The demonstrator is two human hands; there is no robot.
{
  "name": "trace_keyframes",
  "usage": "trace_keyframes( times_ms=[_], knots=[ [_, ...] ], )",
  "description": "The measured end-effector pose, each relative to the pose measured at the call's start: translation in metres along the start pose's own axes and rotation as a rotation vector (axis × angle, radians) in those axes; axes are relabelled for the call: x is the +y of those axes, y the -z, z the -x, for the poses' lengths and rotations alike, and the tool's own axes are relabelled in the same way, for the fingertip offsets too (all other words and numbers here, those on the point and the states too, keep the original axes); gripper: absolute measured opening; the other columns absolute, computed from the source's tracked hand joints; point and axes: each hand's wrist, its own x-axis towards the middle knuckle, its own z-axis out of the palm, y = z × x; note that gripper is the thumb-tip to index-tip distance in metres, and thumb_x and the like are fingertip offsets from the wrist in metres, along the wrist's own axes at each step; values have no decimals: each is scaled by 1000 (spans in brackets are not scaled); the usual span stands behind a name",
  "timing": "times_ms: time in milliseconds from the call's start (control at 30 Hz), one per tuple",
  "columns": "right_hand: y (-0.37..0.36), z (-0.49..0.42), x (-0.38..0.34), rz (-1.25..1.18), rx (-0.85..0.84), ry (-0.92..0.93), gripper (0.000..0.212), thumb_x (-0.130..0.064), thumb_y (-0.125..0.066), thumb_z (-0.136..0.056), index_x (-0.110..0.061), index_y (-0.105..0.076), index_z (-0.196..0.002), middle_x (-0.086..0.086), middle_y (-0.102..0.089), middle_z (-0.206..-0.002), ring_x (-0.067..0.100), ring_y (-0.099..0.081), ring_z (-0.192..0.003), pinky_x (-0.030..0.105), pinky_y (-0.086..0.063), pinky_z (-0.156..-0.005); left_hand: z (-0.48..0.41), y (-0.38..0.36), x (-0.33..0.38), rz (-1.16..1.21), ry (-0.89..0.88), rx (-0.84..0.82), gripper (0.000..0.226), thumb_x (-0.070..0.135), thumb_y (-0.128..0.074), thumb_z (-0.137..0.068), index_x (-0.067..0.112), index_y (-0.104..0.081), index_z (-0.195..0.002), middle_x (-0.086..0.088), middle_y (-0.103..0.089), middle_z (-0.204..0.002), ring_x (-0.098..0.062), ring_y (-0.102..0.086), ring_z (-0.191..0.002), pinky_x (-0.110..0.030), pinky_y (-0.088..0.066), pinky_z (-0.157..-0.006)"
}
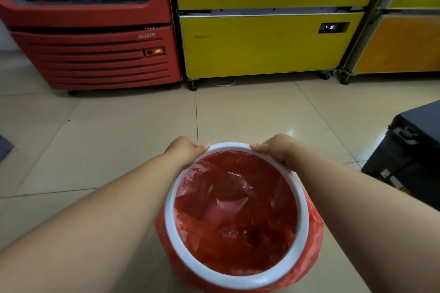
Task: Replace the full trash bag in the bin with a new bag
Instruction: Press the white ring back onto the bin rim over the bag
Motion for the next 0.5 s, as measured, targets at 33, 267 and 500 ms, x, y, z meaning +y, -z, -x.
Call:
trace_keyframes(
  times_ms=[33,267,500],
  knots=[
    [0,-1,-1,15,1,7,59,-47,-62,-84,2,-63,-118,18,-65,-116,33,-62,-106,39,-47,-99,0,0,0,16,6,-3,44,42,-58,-87,2,-70,-102,-19,-69,-102,-33,-64,-91,-31,-46,-81],
    [-3,-9,-2,62,27,50,58,-44,-58,-88,4,-59,-121,15,-59,-103,22,-49,-89,32,-42,-85,-4,-3,3,27,15,10,39,36,-56,-90,-1,-68,-95,-12,-58,-84,-28,-52,-74,-26,-37,-72],
    [-4,-10,-4,208,57,61,60,-48,-52,-90,2,-59,-121,20,-61,-124,34,-57,-115,36,-44,-99,-10,-3,4,-44,0,21,42,38,-54,-90,-1,-68,-101,-12,-61,-91,-29,-54,-83,-27,-38,-75]
  ],
)
